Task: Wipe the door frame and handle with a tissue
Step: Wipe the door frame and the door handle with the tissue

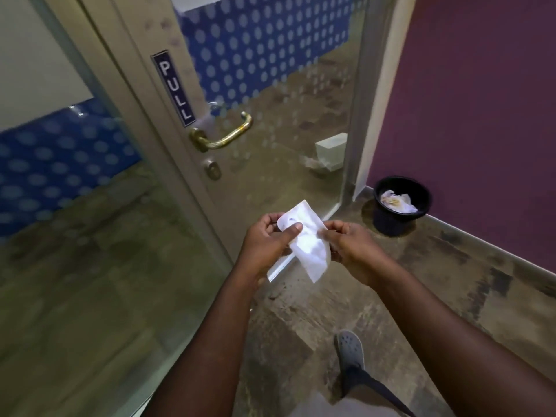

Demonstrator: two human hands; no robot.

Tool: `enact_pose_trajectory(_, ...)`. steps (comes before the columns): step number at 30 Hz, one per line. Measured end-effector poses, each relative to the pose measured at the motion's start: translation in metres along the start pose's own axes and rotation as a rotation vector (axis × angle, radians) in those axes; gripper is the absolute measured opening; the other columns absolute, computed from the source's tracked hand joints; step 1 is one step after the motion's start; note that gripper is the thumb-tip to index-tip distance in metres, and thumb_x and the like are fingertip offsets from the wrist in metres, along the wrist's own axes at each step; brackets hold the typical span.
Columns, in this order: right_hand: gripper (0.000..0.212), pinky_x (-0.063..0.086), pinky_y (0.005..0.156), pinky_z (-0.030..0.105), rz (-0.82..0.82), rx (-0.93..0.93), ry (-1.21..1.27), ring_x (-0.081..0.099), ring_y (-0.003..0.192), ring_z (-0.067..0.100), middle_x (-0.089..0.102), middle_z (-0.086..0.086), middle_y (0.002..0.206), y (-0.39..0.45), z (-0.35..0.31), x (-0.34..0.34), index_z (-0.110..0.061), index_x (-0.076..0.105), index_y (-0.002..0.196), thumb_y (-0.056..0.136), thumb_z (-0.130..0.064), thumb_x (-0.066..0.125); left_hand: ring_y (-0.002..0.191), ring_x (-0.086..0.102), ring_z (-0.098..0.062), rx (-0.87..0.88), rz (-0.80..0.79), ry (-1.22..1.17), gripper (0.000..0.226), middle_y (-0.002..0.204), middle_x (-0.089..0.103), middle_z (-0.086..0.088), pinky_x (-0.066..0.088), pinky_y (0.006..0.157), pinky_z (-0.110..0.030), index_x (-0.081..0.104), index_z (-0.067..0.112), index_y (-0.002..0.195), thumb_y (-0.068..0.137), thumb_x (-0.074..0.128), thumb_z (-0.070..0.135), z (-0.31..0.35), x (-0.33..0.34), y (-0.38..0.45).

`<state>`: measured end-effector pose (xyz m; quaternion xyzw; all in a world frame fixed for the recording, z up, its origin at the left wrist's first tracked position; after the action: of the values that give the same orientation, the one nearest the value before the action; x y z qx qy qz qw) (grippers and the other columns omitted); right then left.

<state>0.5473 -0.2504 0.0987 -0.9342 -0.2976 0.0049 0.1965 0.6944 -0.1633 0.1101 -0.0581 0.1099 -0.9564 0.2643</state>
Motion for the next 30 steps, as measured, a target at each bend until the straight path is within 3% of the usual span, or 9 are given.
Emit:
enact_pose_trajectory(4, 0.018, 0.058, 0.079, 0.04, -0.106, -0.01, 0.06, 0.071, 0.089, 0.026, 0.075, 0.01, 0.098, 0.054, -0.021, 0.022, -0.007, 0.067, 0.106, 0.096, -0.003, 0.054, 0.082, 0.073, -0.01, -0.059, 0.079, -0.188, 0.02, 0.098, 0.078, 0.002, 0.057, 0.063, -0.024, 0.059, 0.014, 0.111, 0.095, 0.067, 0.006, 0.002, -0.025, 0.029)
enact_pose_trajectory(8, 0.019, 0.058, 0.075, 0.027, -0.276, -0.023, 0.078, 0.071, 0.087, 0.021, 0.075, 0.01, 0.097, 0.098, -0.042, 0.039, -0.005, 0.072, 0.098, 0.091, 0.002, 0.056, 0.074, 0.071, -0.01, -0.038, 0.268, -0.185, 0.025, 0.081, 0.075, 0.001, 0.056, 0.062, -0.02, 0.061, 0.01, 0.095, 0.093, 0.056, -0.014, 0.017, -0.04, 0.062)
enact_pose_trajectory(10, 0.015, 0.055, 0.07, 0.02, -0.375, -0.02, 0.1, 0.07, 0.083, 0.017, 0.075, 0.009, 0.092, 0.125, -0.059, 0.046, -0.001, 0.072, 0.097, 0.09, -0.009, 0.063, 0.074, 0.07, -0.012, -0.013, 0.339, -0.202, 0.025, 0.083, 0.072, -0.005, 0.058, 0.066, -0.021, 0.063, 0.006, 0.088, 0.09, 0.054, -0.017, 0.032, -0.044, 0.082)
enact_pose_trajectory(13, 0.034, 0.055, 0.071, 0.022, -0.455, 0.021, 0.102, 0.069, 0.074, 0.015, 0.072, 0.005, 0.074, 0.159, -0.079, 0.053, 0.007, 0.068, 0.099, 0.09, -0.026, 0.066, 0.079, 0.07, -0.018, 0.009, 0.424, -0.253, 0.027, 0.089, 0.071, -0.011, 0.058, 0.076, -0.025, 0.062, 0.003, 0.081, 0.089, 0.049, -0.019, 0.048, -0.049, 0.109)
enact_pose_trajectory(16, 0.01, 0.054, 0.065, 0.023, -0.512, -0.041, -0.074, 0.065, 0.074, 0.015, 0.069, 0.003, 0.075, 0.184, -0.095, 0.061, -0.005, 0.066, 0.093, 0.086, -0.011, 0.07, 0.094, 0.067, -0.027, 0.021, 0.495, -0.22, 0.034, 0.098, 0.071, -0.013, 0.056, 0.088, -0.037, 0.06, 0.004, 0.074, 0.089, 0.044, -0.021, 0.058, -0.053, 0.128)
enact_pose_trajectory(19, 0.028, 0.049, 0.059, 0.02, -0.641, -0.118, -0.273, 0.061, 0.066, 0.009, 0.062, -0.004, 0.072, 0.198, -0.11, 0.076, -0.013, 0.06, 0.105, 0.082, -0.002, 0.073, 0.104, 0.068, -0.034, 0.029, 0.562, -0.111, 0.042, 0.107, 0.072, -0.013, 0.055, 0.093, -0.048, 0.064, 0.009, 0.069, 0.088, 0.041, -0.021, 0.068, -0.06, 0.138)
enact_pose_trajectory(21, 0.027, 0.049, 0.063, 0.021, -0.696, -0.161, -0.384, 0.062, 0.068, 0.009, 0.065, 0.0, 0.076, 0.203, -0.12, 0.088, -0.013, 0.064, 0.106, 0.082, -0.003, 0.073, 0.103, 0.07, -0.029, 0.052, 0.59, -0.013, 0.05, 0.104, 0.075, -0.007, 0.059, 0.085, -0.039, 0.068, 0.016, 0.064, 0.086, 0.042, -0.02, 0.079, -0.066, 0.137)
enact_pose_trajectory(24, 0.007, 0.044, 0.062, 0.025, -0.646, -0.309, -0.548, 0.056, 0.064, 0.007, 0.067, -0.001, 0.074, 0.213, -0.14, 0.101, -0.011, 0.069, 0.086, 0.083, -0.006, 0.072, 0.094, 0.073, -0.011, 0.102, 0.608, 0.133, 0.05, 0.096, 0.078, 0.004, 0.055, 0.076, -0.02, 0.073, 0.022, 0.062, 0.084, 0.05, -0.016, 0.103, -0.073, 0.132)
enact_pose_trajectory(30, 0.01, 0.047, 0.054, 0.022, -0.363, -0.673, -0.648, 0.061, 0.063, 0.001, 0.069, -0.011, 0.074, 0.21, -0.216, 0.126, -0.028, 0.065, 0.079, 0.083, -0.021, 0.069, 0.078, 0.067, 0.008, 0.409, 0.774, 0.34, 0.047, 0.081, 0.073, 0.017, 0.05, 0.071, -0.007, 0.07, 0.028, 0.088, 0.085, 0.059, -0.018, 0.188, -0.097, 0.113)
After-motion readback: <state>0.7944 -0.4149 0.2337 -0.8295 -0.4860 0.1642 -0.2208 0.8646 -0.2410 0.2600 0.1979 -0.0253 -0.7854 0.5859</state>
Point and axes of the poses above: each hand's wrist, its own y-axis towards the middle knuckle, its own x-axis out of the palm, z = x × y, the point moved 6 cm from there along y, towards the middle knuckle
